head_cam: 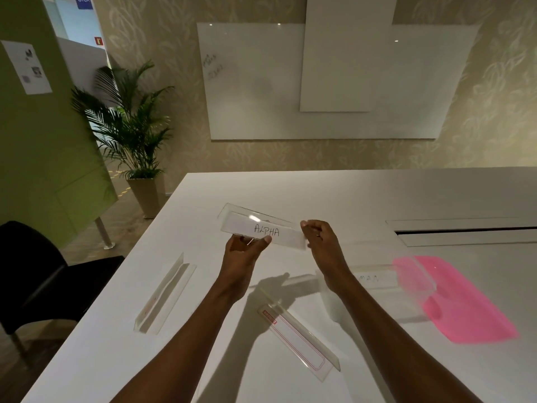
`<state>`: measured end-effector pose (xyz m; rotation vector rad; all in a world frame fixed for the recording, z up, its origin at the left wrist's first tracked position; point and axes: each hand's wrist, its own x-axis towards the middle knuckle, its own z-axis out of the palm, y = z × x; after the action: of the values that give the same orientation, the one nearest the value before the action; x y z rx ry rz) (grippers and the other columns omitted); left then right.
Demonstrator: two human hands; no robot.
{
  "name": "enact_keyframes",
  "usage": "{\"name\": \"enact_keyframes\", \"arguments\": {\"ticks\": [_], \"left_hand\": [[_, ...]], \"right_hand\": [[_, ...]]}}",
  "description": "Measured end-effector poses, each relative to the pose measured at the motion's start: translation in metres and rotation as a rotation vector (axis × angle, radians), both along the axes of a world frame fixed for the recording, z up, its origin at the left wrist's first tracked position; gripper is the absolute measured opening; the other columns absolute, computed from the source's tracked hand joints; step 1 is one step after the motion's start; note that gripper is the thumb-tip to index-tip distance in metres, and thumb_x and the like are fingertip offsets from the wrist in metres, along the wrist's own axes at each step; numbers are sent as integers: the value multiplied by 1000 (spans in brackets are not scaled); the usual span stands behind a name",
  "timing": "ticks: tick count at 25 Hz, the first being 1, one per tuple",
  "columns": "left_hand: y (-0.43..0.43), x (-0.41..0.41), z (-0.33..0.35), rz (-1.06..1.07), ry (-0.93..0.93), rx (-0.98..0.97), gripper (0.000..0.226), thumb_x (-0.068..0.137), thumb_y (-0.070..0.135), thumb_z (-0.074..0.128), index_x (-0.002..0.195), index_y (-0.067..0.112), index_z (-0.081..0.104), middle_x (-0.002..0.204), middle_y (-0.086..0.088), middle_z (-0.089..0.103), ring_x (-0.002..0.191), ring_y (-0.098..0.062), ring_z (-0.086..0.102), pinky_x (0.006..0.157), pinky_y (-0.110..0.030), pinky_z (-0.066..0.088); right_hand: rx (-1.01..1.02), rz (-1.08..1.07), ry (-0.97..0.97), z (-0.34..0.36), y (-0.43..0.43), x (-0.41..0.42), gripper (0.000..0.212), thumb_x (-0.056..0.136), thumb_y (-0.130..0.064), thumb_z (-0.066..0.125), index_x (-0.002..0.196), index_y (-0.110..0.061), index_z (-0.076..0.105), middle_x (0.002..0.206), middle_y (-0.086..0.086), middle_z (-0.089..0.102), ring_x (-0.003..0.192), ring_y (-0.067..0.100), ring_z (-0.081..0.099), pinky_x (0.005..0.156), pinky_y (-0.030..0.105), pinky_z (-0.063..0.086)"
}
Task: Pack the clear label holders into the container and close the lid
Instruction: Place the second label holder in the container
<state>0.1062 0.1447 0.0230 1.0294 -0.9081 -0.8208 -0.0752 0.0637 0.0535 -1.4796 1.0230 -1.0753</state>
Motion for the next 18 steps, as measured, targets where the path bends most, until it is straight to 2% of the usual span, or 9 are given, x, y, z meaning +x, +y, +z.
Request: {"name": "enact_keyframes", "arguments": {"ticks": [2,3,5,7,10,12,14,16,18], "left_hand": [[4,-15,0,-40,202,-17,40,80,23,89,80,2,56,76,-8,59,87,-16,66,110,-41,51],[5,-23,0,-74,272,-46,42,77,23,92,74,10,52,71,-8,52,85,-18,64,109,-38,52],[5,-35,-3,-92,371,-72,41,76,22,93,77,11,53,77,-13,55,95,-25,67,108,-36,52],[6,-43,-8,-119,391,-88,38,80,21,90,92,4,58,93,-21,62,112,-33,68,112,-39,49],[14,-45,-12,-188,323,-96,69,84,30,86,129,-12,54,127,-25,65,135,-39,56,118,-46,41],[22,-35,-8,-211,291,-94,94,79,43,86,148,-4,42,142,-21,61,138,-35,54,118,-49,40],[27,-22,2,-203,225,-71,107,71,55,87,153,6,39,147,-16,58,137,-32,56,114,-49,45],[29,-13,19,-225,71,-9,98,72,56,86,151,13,46,148,-9,59,135,-28,58,109,-53,48],[24,-12,36,-273,-222,73,75,80,47,85,144,22,57,143,-3,64,133,-24,61,107,-54,49]], "right_hand": [[55,102,-140,-7,6,-5,48,96,-49,63,130,-16,58,130,8,66,120,23,66,104,46,56],[74,156,-225,-10,11,-7,51,93,-51,66,129,-16,59,130,11,67,119,26,68,103,46,57],[114,204,-359,-12,19,-11,56,84,-49,74,127,-17,57,125,15,71,115,31,71,103,46,57],[133,190,-424,-13,25,-16,63,79,-45,81,129,-18,55,121,21,73,112,35,73,105,45,55],[30,190,-432,-13,23,-35,48,78,-47,85,114,-20,70,119,20,75,113,36,73,103,46,57],[-26,174,-409,-10,20,-54,45,79,-49,85,111,-21,72,116,20,76,112,39,72,103,49,57],[-72,149,-357,-11,13,-75,43,82,-51,83,110,-21,71,115,24,73,112,49,68,104,53,55],[-101,141,-305,-13,7,-93,42,82,-53,82,107,-21,71,114,25,73,111,52,66,105,57,54],[-105,133,-279,-16,2,-109,41,82,-53,82,107,-22,70,113,20,75,110,49,69,106,62,51]]}}
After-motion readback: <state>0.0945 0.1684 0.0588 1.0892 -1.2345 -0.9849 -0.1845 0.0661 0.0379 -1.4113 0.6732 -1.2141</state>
